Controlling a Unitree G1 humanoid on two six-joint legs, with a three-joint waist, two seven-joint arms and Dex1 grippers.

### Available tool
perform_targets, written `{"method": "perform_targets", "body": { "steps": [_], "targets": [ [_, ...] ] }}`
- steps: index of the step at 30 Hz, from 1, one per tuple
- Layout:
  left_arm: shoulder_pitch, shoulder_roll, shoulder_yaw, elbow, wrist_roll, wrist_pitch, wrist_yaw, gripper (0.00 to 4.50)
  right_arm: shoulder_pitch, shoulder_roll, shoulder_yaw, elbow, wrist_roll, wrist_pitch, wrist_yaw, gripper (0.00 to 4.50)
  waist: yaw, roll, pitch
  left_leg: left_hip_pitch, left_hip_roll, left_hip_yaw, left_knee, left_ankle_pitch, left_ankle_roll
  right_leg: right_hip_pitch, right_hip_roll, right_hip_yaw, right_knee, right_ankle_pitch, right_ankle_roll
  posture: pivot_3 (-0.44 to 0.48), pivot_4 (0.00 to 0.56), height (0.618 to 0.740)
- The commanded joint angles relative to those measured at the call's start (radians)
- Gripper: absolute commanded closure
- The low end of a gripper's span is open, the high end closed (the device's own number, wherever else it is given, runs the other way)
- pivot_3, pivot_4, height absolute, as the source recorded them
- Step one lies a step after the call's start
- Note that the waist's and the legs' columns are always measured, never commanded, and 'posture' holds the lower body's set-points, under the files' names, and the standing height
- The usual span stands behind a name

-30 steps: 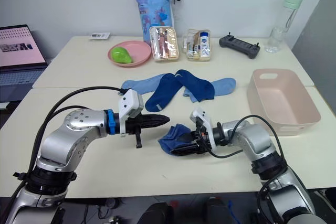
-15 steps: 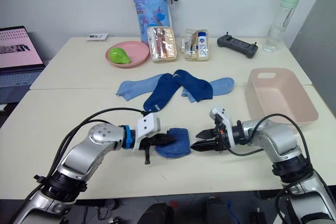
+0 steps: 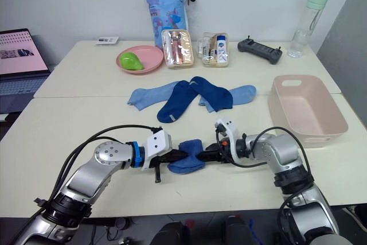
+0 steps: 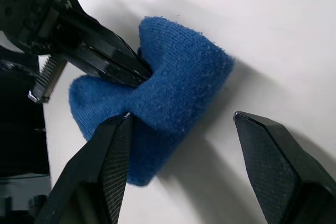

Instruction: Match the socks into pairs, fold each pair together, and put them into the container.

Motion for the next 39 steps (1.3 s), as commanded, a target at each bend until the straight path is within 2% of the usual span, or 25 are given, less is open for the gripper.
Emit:
{"method": "perform_targets", "body": {
  "steps": [1,9,12,18,21,28,31,34,37,39],
  "targets": [
    [0.021,-0.002,-0.007,-0.012,0.015,0.010,0.008,4.50,-0.038,0.049,-0.045,0.016,0.061,0.078,-0.010,1.24,-0.001,0.000,0.000,0.000,0.000,0.000,0.000,0.000,0.000,0.000,0.000,0.000,0.000,0.000,0.000,0.000,0.150,0.740],
    [0.032,0.002,-0.009,-0.013,0.032,-0.022,0.002,4.50,-0.079,0.085,-0.123,0.099,0.106,0.181,-0.037,1.24,0.000,0.000,0.000,0.000,0.000,0.000,0.000,0.000,0.000,0.000,0.000,0.000,0.000,0.000,0.000,0.000,0.150,0.740],
    [0.021,-0.005,-0.009,-0.013,0.028,-0.015,0.002,4.50,-0.072,0.086,-0.068,0.117,0.076,0.140,-0.035,1.24,0.000,0.000,0.000,0.000,0.000,0.000,0.000,0.000,0.000,0.000,0.000,0.000,0.000,0.000,0.000,0.000,0.150,0.740],
    [0.016,-0.007,0.005,-0.017,0.020,-0.004,0.000,4.50,-0.060,0.116,-0.054,0.126,0.064,0.104,-0.064,1.24,-0.001,0.001,0.000,0.000,0.000,0.000,0.000,0.000,0.000,0.000,0.000,0.000,0.000,0.000,0.000,0.000,0.150,0.740],
    [0.019,-0.006,0.016,-0.021,0.014,0.002,-0.001,4.50,-0.055,0.124,-0.064,0.125,0.064,0.097,-0.082,1.87,-0.002,0.001,0.000,0.000,0.000,0.000,0.000,0.000,0.000,0.000,0.000,0.000,0.000,0.000,0.000,0.000,0.150,0.740],
    [0.003,-0.005,0.041,-0.016,-0.005,0.007,-0.004,4.50,-0.046,0.130,-0.067,0.115,0.076,0.102,-0.084,4.27,-0.002,0.001,-0.001,0.000,0.000,0.000,0.000,0.000,0.000,0.000,0.000,0.000,0.000,0.000,0.000,0.000,0.150,0.740],
    [0.000,-0.003,0.072,-0.020,-0.031,0.013,-0.007,4.50,-0.050,0.122,-0.086,0.115,0.079,0.101,-0.087,4.40,-0.002,0.001,-0.001,0.000,0.000,0.000,0.000,0.000,0.000,0.000,0.000,0.000,0.000,0.000,0.000,0.000,0.150,0.740],
    [0.005,-0.001,0.165,-0.074,-0.152,0.080,-0.024,4.50,-0.059,0.094,-0.143,0.083,0.101,0.106,-0.088,4.40,-0.002,0.001,0.000,0.000,0.000,0.000,0.000,0.000,0.000,-0.001,0.000,0.000,0.000,0.000,0.000,0.000,0.150,0.740],
    [0.002,0.005,0.292,-0.178,-0.336,0.253,-0.005,3.86,-0.062,0.029,-0.202,-0.031,0.132,0.112,-0.089,4.40,-0.001,0.001,0.000,-0.003,0.000,0.000,0.000,0.000,0.000,-0.003,0.000,0.000,0.000,0.000,0.000,0.000,0.150,0.740],
    [-0.021,-0.003,0.358,-0.254,-0.456,0.356,0.029,3.24,-0.068,-0.039,-0.252,-0.120,0.157,0.112,-0.076,4.40,0.002,0.001,0.000,-0.005,0.000,-0.001,0.000,0.000,0.000,-0.003,0.000,-0.001,-0.001,0.000,0.000,0.000,0.150,0.740]
  ]
}}
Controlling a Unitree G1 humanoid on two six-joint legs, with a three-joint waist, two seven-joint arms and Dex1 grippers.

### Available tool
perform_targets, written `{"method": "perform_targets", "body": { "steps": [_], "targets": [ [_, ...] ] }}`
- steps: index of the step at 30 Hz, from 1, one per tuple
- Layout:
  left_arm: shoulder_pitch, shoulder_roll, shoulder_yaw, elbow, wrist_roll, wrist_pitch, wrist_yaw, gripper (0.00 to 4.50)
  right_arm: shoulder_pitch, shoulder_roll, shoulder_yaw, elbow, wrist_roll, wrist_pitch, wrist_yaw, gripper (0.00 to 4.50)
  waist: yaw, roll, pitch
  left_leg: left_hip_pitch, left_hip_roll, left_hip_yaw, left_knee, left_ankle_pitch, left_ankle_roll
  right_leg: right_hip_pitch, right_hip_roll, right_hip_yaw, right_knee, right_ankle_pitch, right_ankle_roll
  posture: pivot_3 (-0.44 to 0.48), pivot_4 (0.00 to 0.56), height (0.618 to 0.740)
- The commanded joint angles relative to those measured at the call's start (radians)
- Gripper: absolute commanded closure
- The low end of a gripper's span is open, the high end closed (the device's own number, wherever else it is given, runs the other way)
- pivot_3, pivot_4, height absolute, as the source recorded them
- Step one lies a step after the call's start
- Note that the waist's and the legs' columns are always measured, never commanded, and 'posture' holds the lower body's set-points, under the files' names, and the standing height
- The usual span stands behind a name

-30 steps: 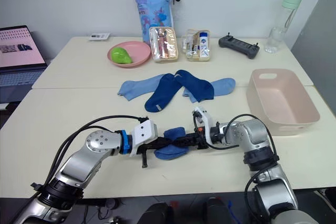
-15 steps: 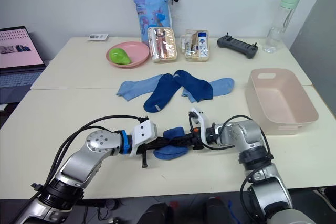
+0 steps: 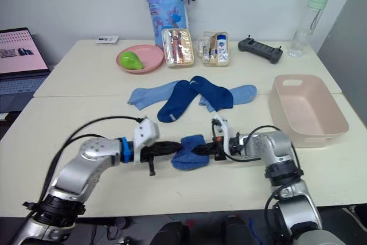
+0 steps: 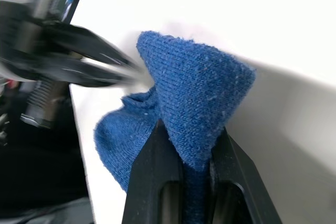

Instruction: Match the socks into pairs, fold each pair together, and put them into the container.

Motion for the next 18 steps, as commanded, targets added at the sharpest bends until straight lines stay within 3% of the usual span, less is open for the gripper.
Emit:
{"method": "perform_targets", "body": {
  "steps": [1,5,10,15,18],
  "targets": [
    [-0.053,-0.008,0.127,-0.145,-0.218,0.166,0.055,2.94,-0.030,-0.085,-0.124,-0.164,0.071,-0.002,0.008,4.40,0.003,0.000,0.000,-0.001,0.000,0.000,0.000,0.000,0.000,-0.001,0.000,0.000,0.000,0.000,0.000,0.000,0.150,0.740],
    [-0.136,-0.051,0.160,-0.147,-0.302,0.221,0.127,1.56,-0.059,-0.185,-0.239,-0.233,0.068,-0.067,-0.028,4.40,0.003,0.000,0.000,0.000,-0.001,0.000,0.001,0.000,0.000,0.001,0.000,0.000,0.000,0.000,0.000,0.000,0.150,0.740],
    [-0.298,-0.132,0.042,-0.071,-0.225,0.146,0.143,0.00,-0.109,-0.426,-0.318,-0.240,-0.009,-0.174,-0.036,4.40,0.008,0.000,0.001,0.000,-0.001,0.001,0.001,0.000,0.000,0.001,0.000,0.000,0.000,0.000,0.000,0.000,0.150,0.740],
    [-0.439,-0.297,-0.030,0.034,-0.197,0.079,0.172,0.00,-0.125,-0.628,-0.251,-0.114,-0.234,-0.493,-0.032,4.40,0.012,-0.001,0.001,0.000,-0.001,0.003,0.001,0.000,0.000,0.002,0.000,0.001,-0.002,0.000,0.001,0.000,0.150,0.740],
    [-0.467,-0.363,-0.074,0.074,-0.167,0.038,0.170,0.00,-0.084,-0.728,-0.102,0.009,-0.461,-0.829,0.007,4.40,0.008,-0.001,0.001,0.001,-0.001,0.005,0.001,0.000,0.000,0.002,0.000,0.003,-0.001,0.000,0.001,0.000,0.150,0.740]
  ]
}}
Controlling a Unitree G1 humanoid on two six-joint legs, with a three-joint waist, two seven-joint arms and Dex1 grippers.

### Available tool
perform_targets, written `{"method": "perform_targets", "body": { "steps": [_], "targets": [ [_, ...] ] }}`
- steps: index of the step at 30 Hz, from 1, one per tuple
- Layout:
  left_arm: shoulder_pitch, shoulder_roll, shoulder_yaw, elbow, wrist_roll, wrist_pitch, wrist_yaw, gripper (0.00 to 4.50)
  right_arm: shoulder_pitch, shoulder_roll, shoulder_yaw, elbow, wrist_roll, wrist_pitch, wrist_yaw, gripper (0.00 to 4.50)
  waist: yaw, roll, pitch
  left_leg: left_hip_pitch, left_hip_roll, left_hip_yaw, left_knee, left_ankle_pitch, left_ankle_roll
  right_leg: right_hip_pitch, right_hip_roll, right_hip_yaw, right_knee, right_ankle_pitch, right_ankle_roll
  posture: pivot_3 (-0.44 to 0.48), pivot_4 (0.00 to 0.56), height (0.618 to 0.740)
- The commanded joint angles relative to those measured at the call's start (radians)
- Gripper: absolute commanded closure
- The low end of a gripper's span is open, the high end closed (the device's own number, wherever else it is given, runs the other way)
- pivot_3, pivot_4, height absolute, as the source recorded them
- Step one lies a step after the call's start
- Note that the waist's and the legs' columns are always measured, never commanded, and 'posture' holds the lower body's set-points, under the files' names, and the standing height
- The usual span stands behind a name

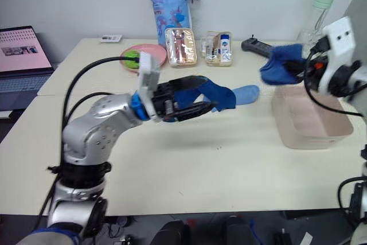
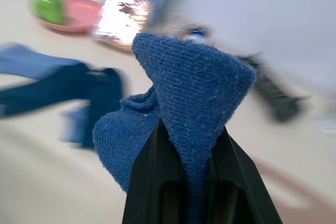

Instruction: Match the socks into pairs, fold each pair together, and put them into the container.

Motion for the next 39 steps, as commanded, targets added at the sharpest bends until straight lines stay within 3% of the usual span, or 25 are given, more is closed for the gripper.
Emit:
{"method": "perform_targets", "body": {
  "steps": [1,6,9,17,25,30,36,39],
  "targets": [
    [-0.019,-0.034,-0.034,0.024,0.033,-0.065,-0.010,0.00,0.023,-0.082,0.163,0.131,-0.279,-0.400,0.014,4.40,-0.008,0.000,0.000,0.001,0.000,0.001,-0.001,0.000,0.000,0.000,0.000,0.000,0.000,0.000,0.000,0.000,0.150,0.740],
    [0.005,-0.069,-0.064,0.009,0.049,-0.074,0.016,0.00,0.007,-0.120,0.325,0.404,-0.555,-0.857,-0.031,4.40,-0.017,0.001,0.000,0.004,0.002,0.004,-0.002,0.000,0.000,0.000,0.001,0.004,0.002,0.000,0.000,0.000,0.150,0.740],
    [0.072,-0.038,-0.067,-0.036,0.058,-0.054,0.020,0.00,-0.033,-0.103,0.403,0.590,-0.678,-1.043,-0.072,4.40,-0.016,0.002,0.000,0.004,0.002,0.004,-0.001,0.000,-0.001,0.000,0.001,0.004,0.002,0.000,0.000,0.000,0.150,0.740],
    [0.120,-0.031,-0.080,-0.105,0.061,-0.020,0.070,0.00,-0.150,-0.022,0.517,0.981,-0.824,-1.305,-0.083,4.40,-0.011,0.002,0.001,0.004,0.001,0.004,0.000,0.003,-0.005,0.001,0.001,0.005,0.001,0.000,0.000,0.000,0.150,0.740],
    [0.156,-0.001,-0.068,-0.126,0.071,-0.030,0.089,0.00,-0.257,0.009,0.518,1.112,-0.801,-1.363,0.095,1.65,-0.011,0.002,0.001,0.004,0.001,0.004,0.000,0.003,-0.005,0.001,0.000,0.004,0.001,0.000,0.000,0.000,0.150,0.740],
    [0.163,0.006,-0.066,-0.110,0.087,-0.057,0.084,0.00,-0.332,-0.053,0.475,1.043,-0.662,-1.272,0.539,0.02,-0.011,0.002,0.002,0.004,0.001,0.003,0.000,0.003,-0.005,0.002,0.000,0.004,0.001,0.000,0.000,0.000,0.150,0.740],
    [0.146,0.013,-0.081,-0.065,0.116,-0.098,0.056,0.00,-0.369,-0.090,0.402,0.916,-0.557,-1.110,0.725,0.02,-0.009,0.003,0.002,0.004,0.001,0.002,0.000,0.001,-0.001,0.002,0.000,0.002,0.001,0.000,0.000,0.000,0.150,0.740],
    [0.138,0.016,-0.087,-0.040,0.134,-0.121,0.035,0.00,-0.371,-0.074,0.389,0.920,-0.591,-1.125,0.626,0.41,-0.009,0.003,0.002,0.005,0.001,0.002,0.000,0.001,-0.001,0.002,0.000,0.002,0.001,0.000,0.000,0.000,0.150,0.740]
  ]
}}
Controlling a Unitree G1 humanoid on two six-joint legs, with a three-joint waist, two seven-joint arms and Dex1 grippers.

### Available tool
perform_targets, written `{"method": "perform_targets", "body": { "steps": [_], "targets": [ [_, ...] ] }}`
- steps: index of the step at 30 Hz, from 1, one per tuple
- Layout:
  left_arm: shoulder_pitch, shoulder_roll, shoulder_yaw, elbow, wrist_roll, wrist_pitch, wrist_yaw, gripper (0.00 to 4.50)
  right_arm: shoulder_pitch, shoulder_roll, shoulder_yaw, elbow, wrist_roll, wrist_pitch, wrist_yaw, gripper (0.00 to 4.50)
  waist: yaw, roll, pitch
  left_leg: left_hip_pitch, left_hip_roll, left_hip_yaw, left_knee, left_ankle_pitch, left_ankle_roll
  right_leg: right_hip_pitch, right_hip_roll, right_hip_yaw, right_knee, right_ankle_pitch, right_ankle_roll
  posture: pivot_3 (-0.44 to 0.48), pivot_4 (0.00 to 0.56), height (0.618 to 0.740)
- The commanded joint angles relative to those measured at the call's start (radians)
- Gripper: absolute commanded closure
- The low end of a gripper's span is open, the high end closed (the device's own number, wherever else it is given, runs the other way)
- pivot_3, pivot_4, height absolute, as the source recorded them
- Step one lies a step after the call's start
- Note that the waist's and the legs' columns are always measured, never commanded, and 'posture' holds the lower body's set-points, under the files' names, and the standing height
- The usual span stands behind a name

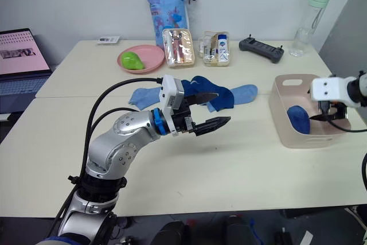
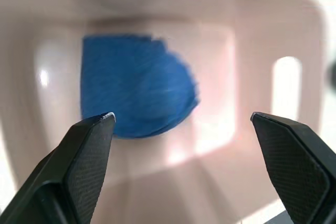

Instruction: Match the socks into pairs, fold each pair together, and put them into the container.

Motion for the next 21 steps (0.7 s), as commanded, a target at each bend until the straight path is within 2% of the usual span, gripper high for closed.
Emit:
{"method": "perform_targets", "body": {
  "steps": [1,9,12,13,18,21],
  "targets": [
    [-0.029,-0.003,-0.006,0.002,0.016,-0.037,-0.020,0.00,0.002,0.012,-0.031,-0.015,-0.002,-0.008,-0.085,0.57,0.001,0.000,0.000,0.000,0.000,0.000,0.000,0.000,0.000,0.000,0.000,0.000,0.000,0.000,0.000,0.000,0.150,0.740],
    [-0.035,-0.014,-0.014,-0.034,0.015,0.006,-0.002,0.00,0.085,0.110,0.046,0.028,-0.118,-0.091,-0.270,3.43,0.001,0.000,0.000,-0.001,0.000,0.001,0.000,0.002,-0.003,0.000,0.000,0.000,0.000,0.000,0.000,0.000,0.150,0.740],
    [-0.025,0.003,-0.001,-0.059,0.003,0.032,-0.004,0.00,0.091,0.127,0.097,0.044,-0.188,-0.121,-0.310,4.32,0.001,0.000,0.000,-0.001,0.000,0.001,0.000,0.002,-0.004,-0.001,0.000,0.000,0.000,0.000,0.000,0.000,0.150,0.740],
    [-0.024,0.004,0.003,-0.068,-0.003,0.044,0.000,0.00,0.088,0.135,0.106,0.056,-0.199,-0.127,-0.323,4.46,0.001,0.000,0.000,-0.001,0.000,0.001,0.000,0.002,-0.004,-0.001,0.000,0.000,0.000,0.000,0.000,0.000,0.150,0.740],
    [-0.008,0.044,0.023,-0.091,-0.016,0.075,-0.006,0.00,0.066,0.170,0.120,0.071,-0.224,-0.134,-0.368,4.46,-0.001,0.000,0.000,0.000,0.000,0.001,0.000,0.002,-0.004,-0.001,0.000,0.000,0.001,0.000,0.000,0.000,0.150,0.740],
    [0.008,0.076,0.047,-0.119,-0.035,0.102,-0.009,0.00,0.062,0.169,0.054,0.022,-0.138,-0.101,-0.340,4.46,0.000,0.000,0.000,-0.001,0.000,0.000,0.000,0.002,-0.004,-0.001,0.000,0.000,0.000,0.000,0.000,0.000,0.150,0.740]
  ]
}}
